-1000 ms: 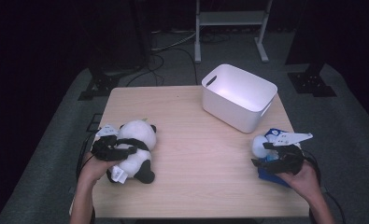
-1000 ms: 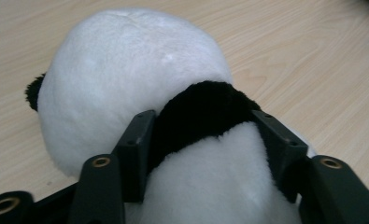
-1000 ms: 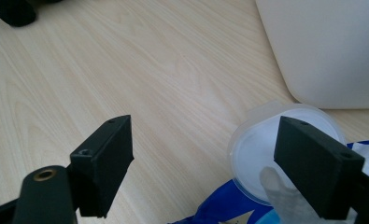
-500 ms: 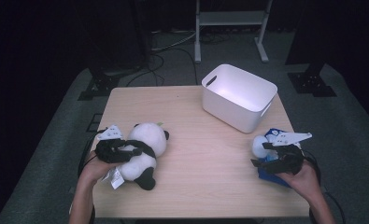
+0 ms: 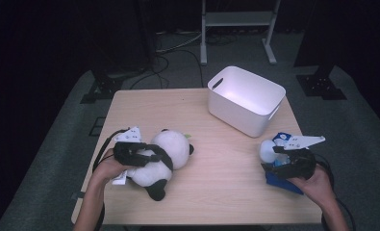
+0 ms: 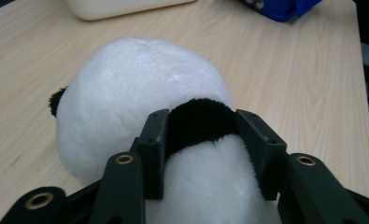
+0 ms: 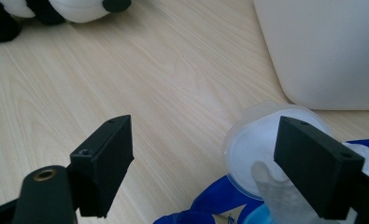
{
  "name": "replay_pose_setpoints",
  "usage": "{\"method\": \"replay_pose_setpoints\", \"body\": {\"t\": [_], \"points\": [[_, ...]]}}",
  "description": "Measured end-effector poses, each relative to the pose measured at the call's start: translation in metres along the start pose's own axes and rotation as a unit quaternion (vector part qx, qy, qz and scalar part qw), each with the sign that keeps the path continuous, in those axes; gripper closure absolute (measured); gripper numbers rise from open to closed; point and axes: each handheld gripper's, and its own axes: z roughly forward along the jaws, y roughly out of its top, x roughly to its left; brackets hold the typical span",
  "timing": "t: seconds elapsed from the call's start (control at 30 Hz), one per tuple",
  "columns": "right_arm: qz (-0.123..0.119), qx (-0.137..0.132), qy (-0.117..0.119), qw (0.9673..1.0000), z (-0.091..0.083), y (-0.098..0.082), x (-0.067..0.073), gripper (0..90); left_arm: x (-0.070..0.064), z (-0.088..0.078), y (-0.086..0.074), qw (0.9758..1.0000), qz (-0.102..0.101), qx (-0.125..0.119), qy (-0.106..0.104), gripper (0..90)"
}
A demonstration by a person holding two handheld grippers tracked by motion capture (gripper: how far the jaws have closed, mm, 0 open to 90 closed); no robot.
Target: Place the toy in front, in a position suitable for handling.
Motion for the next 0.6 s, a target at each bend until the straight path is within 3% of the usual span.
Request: {"method": "replay_pose_setpoints", "body": {"t": [0.17,0.37,0.47,0.6], "points": [[-0.003,0.001,0.002,1.0000,0.000,0.000,0.000,18.3,0.002,0.010,0.011,0.9983,0.028,0.010,-0.050,62.7],[-0.005,0.006,0.004,1.0000,0.002,0.001,0.001,18.4,0.004,0.024,0.027,0.9937,0.054,0.024,-0.095,63.6],[-0.008,0.007,0.006,0.9999,0.003,0.001,0.001,18.4,0.003,0.031,0.035,0.9922,0.061,0.032,-0.104,62.1],[-0.012,0.011,0.008,0.9998,0.005,0.001,0.004,18.4,0.001,0.031,0.040,0.9938,0.050,0.044,-0.089,55.0]]}}
